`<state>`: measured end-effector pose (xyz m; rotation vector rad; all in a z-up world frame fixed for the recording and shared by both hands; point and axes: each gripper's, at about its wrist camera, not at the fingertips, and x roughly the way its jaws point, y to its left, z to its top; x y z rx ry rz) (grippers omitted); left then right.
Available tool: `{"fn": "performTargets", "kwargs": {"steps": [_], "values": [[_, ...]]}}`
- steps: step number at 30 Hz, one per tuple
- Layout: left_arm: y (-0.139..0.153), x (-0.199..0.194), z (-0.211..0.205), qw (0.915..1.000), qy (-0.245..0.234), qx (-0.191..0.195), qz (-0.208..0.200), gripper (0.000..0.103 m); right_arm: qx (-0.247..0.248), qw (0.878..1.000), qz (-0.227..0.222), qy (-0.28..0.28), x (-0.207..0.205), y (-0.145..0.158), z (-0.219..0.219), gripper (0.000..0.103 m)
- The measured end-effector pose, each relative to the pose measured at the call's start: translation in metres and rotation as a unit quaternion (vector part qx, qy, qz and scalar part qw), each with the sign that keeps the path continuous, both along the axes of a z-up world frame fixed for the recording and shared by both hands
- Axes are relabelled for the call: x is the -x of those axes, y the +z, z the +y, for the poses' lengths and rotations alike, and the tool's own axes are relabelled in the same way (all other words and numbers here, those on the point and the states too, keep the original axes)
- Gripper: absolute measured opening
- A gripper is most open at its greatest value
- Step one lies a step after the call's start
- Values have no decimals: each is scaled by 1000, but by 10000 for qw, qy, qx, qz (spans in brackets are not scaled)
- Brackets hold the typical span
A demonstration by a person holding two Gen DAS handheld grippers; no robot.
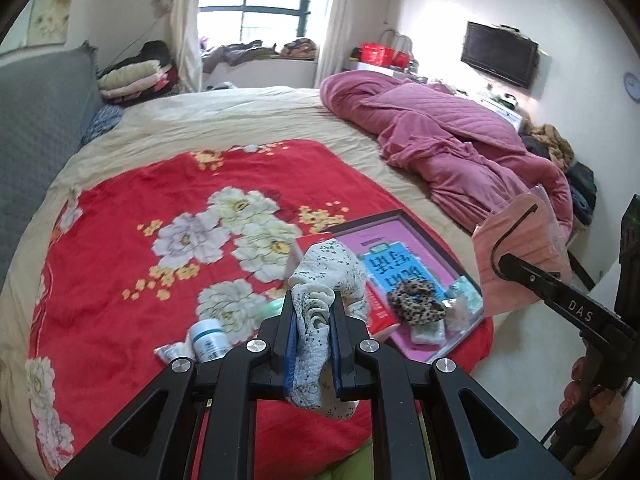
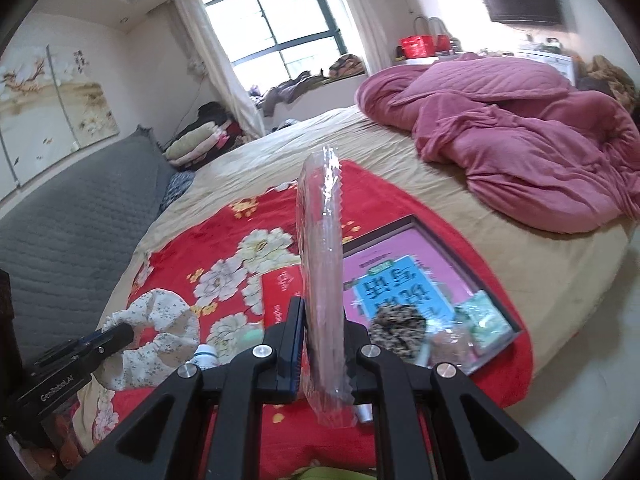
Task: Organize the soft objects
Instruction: 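Carry the scrunchie and plastic bag over the pink book box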
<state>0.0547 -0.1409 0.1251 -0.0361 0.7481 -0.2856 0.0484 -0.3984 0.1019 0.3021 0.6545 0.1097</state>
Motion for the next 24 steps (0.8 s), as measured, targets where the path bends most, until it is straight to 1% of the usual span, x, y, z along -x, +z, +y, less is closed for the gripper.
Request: {"fn": "performTargets", "kwargs": {"steps": [7,12,18,24], "values": [[3,0,-38,9993,-319,-180,-43,14,-104,9995,-29,-282,9,-3,-32,13],[0,-3,-63,9982,-535,-271,-41,14,-170,9990,-16,-422,12,-8,-46,13],[-7,-9,-85,9971,-676,-338,28,14,-241,9983,4,-528,16,-13,-59,13],[-18,-22,-97,9966,-732,-344,136,14,-278,9976,51,-630,15,-21,-68,12]]}}
